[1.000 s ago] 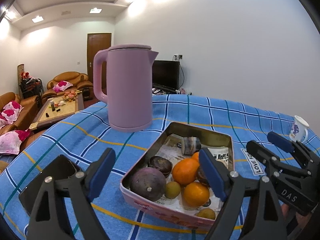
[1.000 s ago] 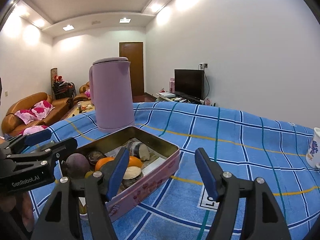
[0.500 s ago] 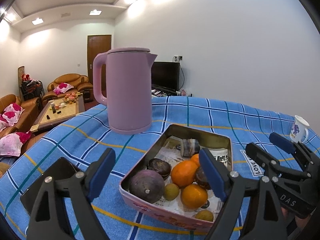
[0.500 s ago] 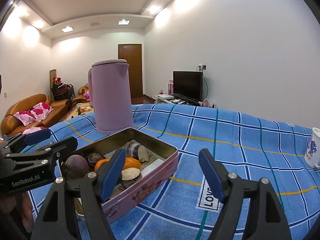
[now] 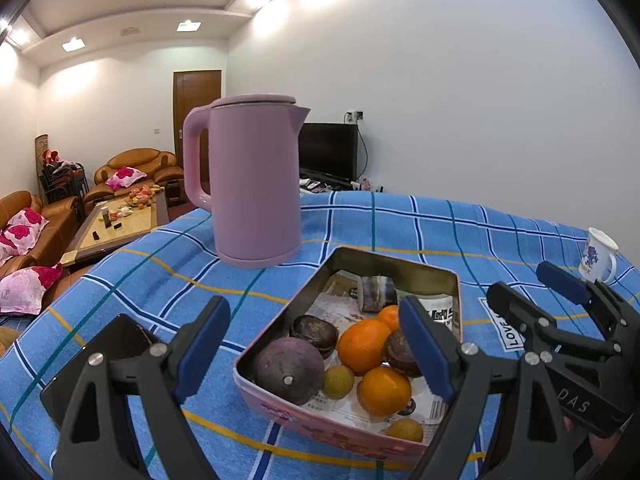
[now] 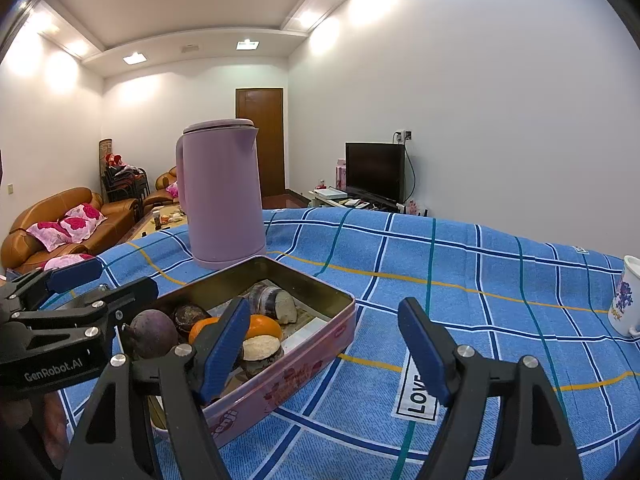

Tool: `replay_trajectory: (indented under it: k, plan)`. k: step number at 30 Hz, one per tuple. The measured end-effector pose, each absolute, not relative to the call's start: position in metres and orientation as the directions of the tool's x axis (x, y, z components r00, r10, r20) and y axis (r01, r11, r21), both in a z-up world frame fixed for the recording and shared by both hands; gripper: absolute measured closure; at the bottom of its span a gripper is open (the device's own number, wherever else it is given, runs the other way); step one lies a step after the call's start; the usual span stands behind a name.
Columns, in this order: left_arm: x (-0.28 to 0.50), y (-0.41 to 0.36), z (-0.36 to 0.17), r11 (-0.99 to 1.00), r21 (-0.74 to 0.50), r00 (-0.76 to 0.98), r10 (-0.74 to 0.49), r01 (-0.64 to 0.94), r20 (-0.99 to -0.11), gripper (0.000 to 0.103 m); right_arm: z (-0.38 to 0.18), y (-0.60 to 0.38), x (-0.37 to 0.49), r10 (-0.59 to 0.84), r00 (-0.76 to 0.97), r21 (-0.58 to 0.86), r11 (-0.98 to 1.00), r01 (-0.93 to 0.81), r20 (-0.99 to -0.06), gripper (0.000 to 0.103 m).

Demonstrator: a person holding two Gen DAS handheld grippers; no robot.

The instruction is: Organize fruits

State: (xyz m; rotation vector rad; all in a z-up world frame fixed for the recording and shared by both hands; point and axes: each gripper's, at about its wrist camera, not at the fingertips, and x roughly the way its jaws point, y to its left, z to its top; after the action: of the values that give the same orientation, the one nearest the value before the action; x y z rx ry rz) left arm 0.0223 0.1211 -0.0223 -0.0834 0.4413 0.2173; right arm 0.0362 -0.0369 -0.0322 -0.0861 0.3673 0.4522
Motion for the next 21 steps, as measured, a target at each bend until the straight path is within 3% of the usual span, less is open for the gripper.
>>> replay_trajectory:
  k: [4,21]
  plan:
    - [0.0219,0.1194,-0.0217,0.973,-0.03,0.884,0.195,-0.229,-0.426,0.007,-0.0319,-0.0374,0.0364,0.41,0.838,0.0,0.898,-0.439,-0.361,0.026]
    - [0.0196,0.116,-0.0173,0.971,-0.01,0.89,0.214,-0.238,-0.402,0.001,-0.0309,-0.0417,0.0362,0.408,0.848,0.004,0.902,-0.432,-0.34,0.026]
